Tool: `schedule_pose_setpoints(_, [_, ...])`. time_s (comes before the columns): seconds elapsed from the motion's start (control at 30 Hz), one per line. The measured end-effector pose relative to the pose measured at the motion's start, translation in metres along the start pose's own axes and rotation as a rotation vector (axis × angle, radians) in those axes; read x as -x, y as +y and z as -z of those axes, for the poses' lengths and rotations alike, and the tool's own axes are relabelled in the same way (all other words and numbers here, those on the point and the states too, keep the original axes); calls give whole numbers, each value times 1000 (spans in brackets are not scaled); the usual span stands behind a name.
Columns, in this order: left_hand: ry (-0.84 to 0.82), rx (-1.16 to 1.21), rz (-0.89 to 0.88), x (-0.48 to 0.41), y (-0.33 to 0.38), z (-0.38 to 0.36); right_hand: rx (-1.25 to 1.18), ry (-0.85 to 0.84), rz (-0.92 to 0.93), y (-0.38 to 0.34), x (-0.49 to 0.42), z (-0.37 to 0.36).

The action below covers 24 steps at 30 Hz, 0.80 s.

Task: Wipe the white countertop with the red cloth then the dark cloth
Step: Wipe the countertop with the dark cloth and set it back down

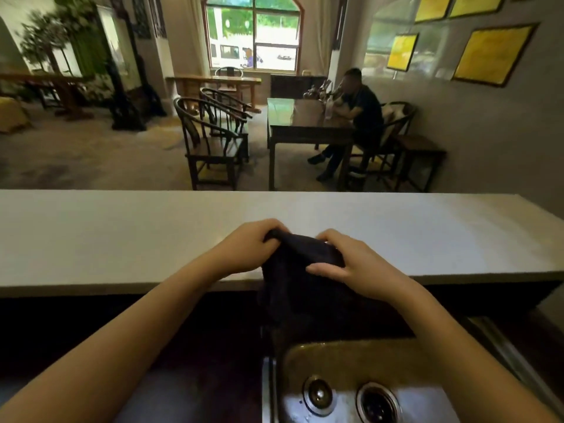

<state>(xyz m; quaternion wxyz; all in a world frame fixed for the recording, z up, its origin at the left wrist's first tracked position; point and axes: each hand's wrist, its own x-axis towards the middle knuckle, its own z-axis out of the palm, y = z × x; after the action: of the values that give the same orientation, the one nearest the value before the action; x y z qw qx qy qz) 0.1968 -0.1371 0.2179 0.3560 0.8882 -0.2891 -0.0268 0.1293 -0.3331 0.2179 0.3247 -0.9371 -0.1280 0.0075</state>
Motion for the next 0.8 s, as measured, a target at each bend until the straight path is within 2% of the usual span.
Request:
schedule_pose_setpoints(0.1, [-27, 24, 103, -44, -7, -17, 93, 62, -9, 31, -22, 15])
schedule_pose_setpoints(0.2, [-60, -34, 170, -77, -19, -36, 199, 150, -127, 59, -47, 15])
schedule_pose_setpoints(0.33, [43, -245, 208, -102, -35, -58, 536, 260, -212, 90, -74, -1])
schedule_pose_setpoints(0.5, [257, -361, 159, -105, -40, -76, 492, 385, -276, 101, -91, -15])
schedule_pose_setpoints(0.57, [209, -444, 40, -100, -41, -82, 478, 405, -247, 95, -90, -21])
schedule_pose_setpoints(0.67, [-9, -574, -64, -85, -48, -91, 407, 244, -122, 84, -73, -43])
schedule_pose_setpoints(0.73, [-113, -576, -35, -80, -55, -94, 370, 68, -128, 82, -61, -56])
schedule_pose_setpoints(0.8, [-159, -548, -8, -81, -57, -94, 394, 19, -148, 85, -56, -60])
